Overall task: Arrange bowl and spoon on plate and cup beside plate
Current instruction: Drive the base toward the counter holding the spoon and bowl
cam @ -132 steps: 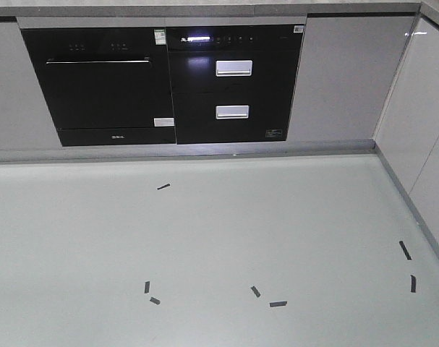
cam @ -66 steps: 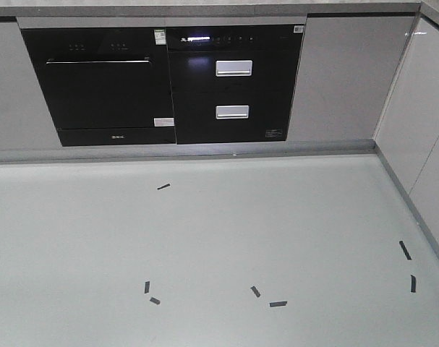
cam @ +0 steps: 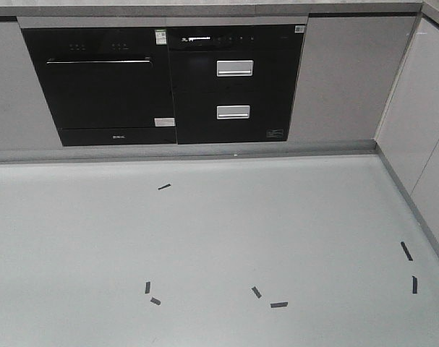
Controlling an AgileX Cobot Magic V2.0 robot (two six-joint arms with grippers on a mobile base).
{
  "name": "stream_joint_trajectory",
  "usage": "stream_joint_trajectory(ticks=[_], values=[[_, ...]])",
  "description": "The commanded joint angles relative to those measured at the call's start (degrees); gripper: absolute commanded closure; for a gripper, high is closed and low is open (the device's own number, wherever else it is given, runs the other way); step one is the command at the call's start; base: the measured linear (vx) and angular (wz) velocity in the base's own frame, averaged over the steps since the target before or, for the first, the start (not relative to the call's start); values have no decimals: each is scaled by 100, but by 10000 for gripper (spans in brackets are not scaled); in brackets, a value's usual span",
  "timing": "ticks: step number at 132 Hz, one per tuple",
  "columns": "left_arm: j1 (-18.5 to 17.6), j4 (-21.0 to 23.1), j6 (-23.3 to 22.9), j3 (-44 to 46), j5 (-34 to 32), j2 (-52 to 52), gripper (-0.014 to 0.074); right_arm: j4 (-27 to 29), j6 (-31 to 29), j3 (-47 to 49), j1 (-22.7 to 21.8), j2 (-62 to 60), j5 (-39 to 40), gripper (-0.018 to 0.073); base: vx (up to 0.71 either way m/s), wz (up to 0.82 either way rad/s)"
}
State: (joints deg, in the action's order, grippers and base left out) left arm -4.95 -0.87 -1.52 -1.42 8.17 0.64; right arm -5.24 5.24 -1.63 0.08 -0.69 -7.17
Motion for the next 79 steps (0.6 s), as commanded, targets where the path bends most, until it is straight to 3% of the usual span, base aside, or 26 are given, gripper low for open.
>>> stream_joint_trajectory(ticks=[1,79], values=[[-41,-1,-34,-63,-397,91,603,-18,-52,-36,-2,-18,450,560,3,3],[-41,-1,-34,-63,-397,91,603,-18,-52,-36,-2,-18,450,560,9,2]])
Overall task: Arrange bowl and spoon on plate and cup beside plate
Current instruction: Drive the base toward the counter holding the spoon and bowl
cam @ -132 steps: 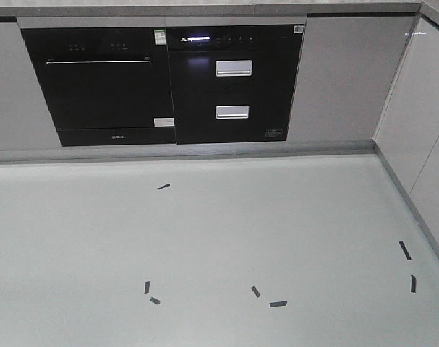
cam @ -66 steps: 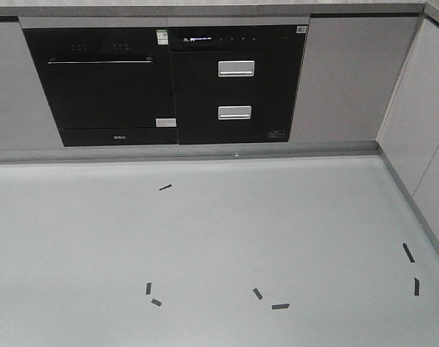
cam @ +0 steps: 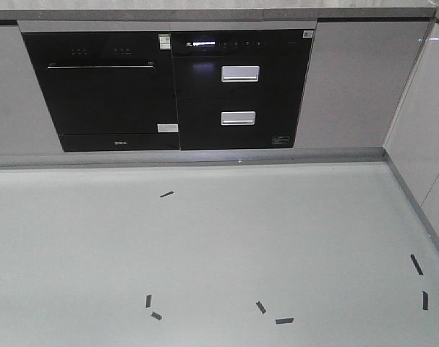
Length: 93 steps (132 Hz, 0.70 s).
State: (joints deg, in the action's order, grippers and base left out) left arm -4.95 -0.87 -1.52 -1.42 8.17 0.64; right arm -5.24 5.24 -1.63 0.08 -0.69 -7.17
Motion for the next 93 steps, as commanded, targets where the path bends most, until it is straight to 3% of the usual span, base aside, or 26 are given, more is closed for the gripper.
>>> stream_joint_trajectory(ticks=[1,93], values=[[-41,-1,-34,-63,-397,91,603,-18,-52,-36,-2,-18,450,560,10,-7],[-41,-1,-34,-63,-397,91,603,-18,-52,-36,-2,-18,450,560,13,-8]])
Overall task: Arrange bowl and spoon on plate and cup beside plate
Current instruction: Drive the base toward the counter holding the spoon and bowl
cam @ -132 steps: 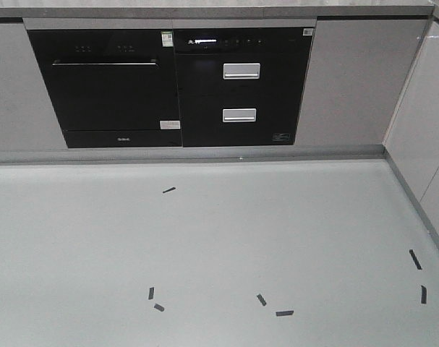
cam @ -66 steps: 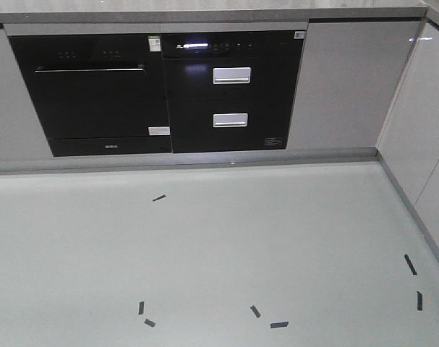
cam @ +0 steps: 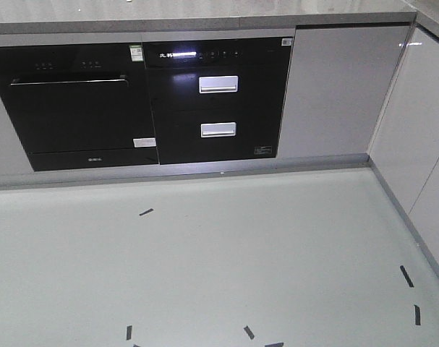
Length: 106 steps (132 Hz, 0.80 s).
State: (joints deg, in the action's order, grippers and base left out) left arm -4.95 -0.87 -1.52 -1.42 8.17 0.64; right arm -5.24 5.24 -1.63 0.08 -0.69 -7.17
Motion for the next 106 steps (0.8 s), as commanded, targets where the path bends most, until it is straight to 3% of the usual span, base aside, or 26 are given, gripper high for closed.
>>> stream_joint_trajectory(ticks=[1,106], values=[[-41,-1,-34,-63,-397,91,603,-18,-52,-36,-2,-18,450,560,18,-2],[-41,-1,-34,-63,-397,91,603,-18,-52,-36,-2,-18,450,560,18,1]])
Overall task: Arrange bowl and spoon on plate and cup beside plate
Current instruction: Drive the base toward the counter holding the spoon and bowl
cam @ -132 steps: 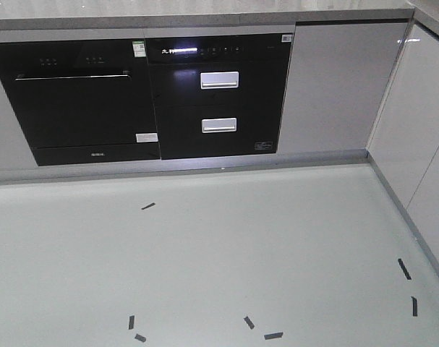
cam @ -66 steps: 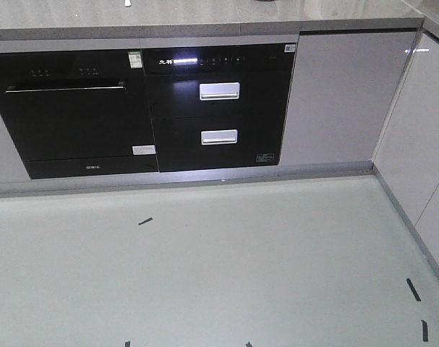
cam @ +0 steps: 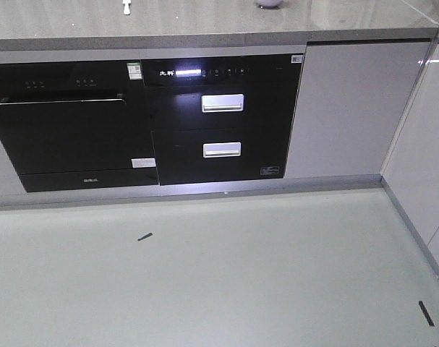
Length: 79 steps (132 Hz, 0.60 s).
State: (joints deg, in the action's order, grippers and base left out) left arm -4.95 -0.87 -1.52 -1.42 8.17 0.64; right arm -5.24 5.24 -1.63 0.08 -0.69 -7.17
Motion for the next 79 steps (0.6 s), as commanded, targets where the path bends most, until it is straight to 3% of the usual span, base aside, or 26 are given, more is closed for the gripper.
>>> stream_joint_trajectory(ticks=[1,79], values=[[-41,-1,-34,-63,-397,91,603,-18,-52,-36,-2,-18,450,560,19,2],[-41,-1,-34,-63,-397,91,603,-18,-52,-36,-2,-18,450,560,20,-1]])
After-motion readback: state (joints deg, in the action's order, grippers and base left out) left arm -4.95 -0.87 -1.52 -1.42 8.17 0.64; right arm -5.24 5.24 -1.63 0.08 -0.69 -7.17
